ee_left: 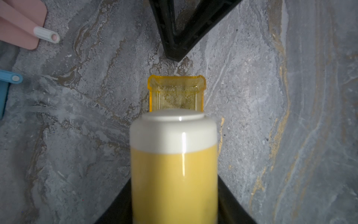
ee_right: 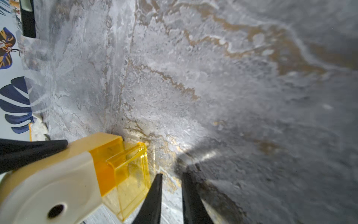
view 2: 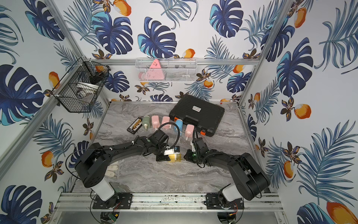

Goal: Put the tray back into the pencil sharpener
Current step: Close the container of the pencil sharpener.

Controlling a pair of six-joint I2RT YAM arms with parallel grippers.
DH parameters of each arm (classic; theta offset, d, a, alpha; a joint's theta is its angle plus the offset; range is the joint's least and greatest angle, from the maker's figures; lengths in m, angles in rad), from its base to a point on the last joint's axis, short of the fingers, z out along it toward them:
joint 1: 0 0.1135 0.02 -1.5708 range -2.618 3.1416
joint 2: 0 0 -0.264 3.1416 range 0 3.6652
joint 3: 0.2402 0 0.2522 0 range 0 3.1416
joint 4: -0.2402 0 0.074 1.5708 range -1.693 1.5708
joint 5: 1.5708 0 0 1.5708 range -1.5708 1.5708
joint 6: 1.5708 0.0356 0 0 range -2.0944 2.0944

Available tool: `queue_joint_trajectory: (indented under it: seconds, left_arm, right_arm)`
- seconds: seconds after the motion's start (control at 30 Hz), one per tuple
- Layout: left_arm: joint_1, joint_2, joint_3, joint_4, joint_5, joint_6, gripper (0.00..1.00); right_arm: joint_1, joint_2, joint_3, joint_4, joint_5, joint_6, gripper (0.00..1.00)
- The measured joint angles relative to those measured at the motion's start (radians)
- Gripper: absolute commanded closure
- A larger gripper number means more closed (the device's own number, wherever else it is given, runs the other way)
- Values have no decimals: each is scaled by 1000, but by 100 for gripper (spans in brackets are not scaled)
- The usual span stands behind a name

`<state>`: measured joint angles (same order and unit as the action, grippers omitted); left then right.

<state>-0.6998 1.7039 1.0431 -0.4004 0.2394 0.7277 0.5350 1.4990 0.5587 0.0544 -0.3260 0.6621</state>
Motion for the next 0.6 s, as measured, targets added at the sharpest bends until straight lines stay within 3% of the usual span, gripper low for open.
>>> queue_joint_trajectory:
  seconds: [0.6]
  left_arm:
    - [0,5,3,1,4,0,56]
  right_arm:
    - [49,119,67,81,-104,11,80]
